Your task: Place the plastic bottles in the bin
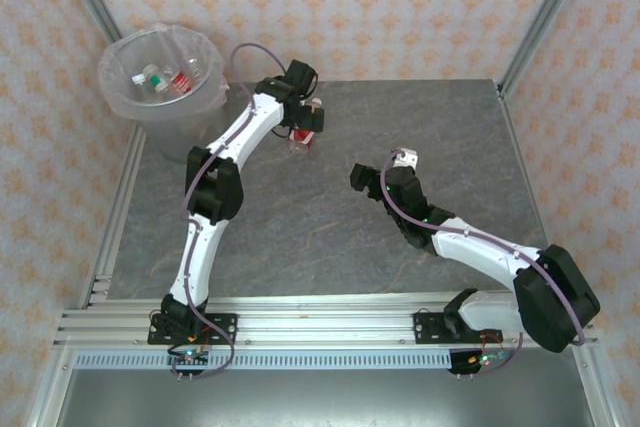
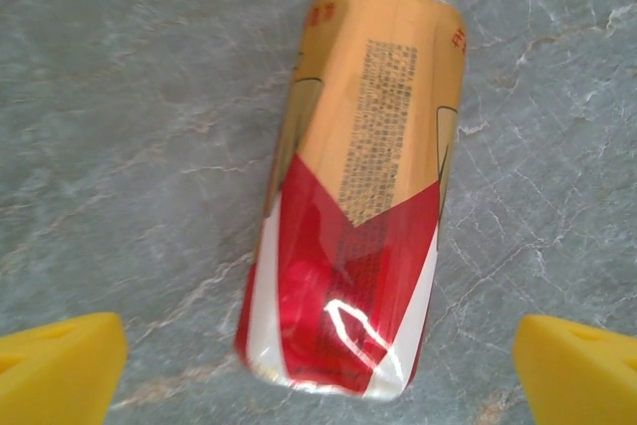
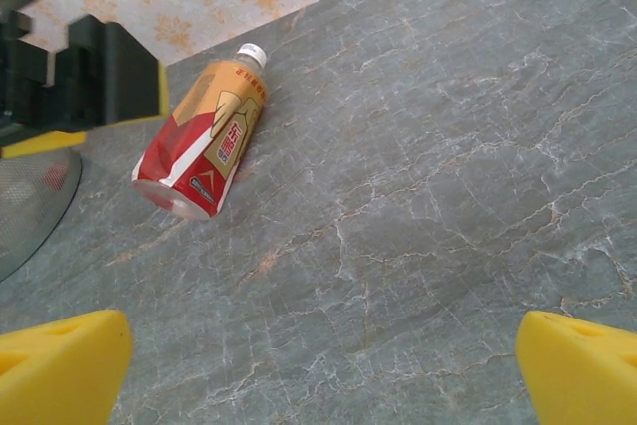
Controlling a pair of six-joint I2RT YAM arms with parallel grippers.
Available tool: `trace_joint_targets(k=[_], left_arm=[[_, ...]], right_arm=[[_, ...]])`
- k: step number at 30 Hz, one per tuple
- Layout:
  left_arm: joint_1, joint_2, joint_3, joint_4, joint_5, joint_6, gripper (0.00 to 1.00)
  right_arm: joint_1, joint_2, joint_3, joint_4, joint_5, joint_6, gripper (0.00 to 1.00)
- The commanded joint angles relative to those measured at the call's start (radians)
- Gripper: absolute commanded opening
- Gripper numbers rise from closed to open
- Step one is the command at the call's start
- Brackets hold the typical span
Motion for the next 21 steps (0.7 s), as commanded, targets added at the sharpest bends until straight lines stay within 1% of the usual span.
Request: trace_joint_targets(k=[1, 4, 8, 13, 21], left_arm=[[-0.007, 0.039, 0.095, -0.055, 0.028, 0.052, 1.0], [-0.007, 0.102, 0.146, -0.05, 0.011, 0.069, 1.0], [-0.006, 0.171, 0.2, -0.024, -0.048, 0.085, 0.99], [-0.007, 0.22, 0.246, 0.012, -0.023, 0.105, 0.94], [-0.007, 0.275, 0.27, 0.073, -0.047, 0.151, 0.86]], right_arm=[[0.0, 0.011, 0.029, -0.018, 0.011, 0.012, 0.99], [0.0, 0.013, 0.032, -0.023, 0.007, 0.018, 0.99], [0.0, 0.013, 0.038, -0.033, 0.005, 0.016, 0.99], [0.0, 0.013, 0.042, -0.047, 0.004, 0.013, 0.99], [-0.001, 0.017, 0.048, -0.062, -0.001, 0.015, 0.99]])
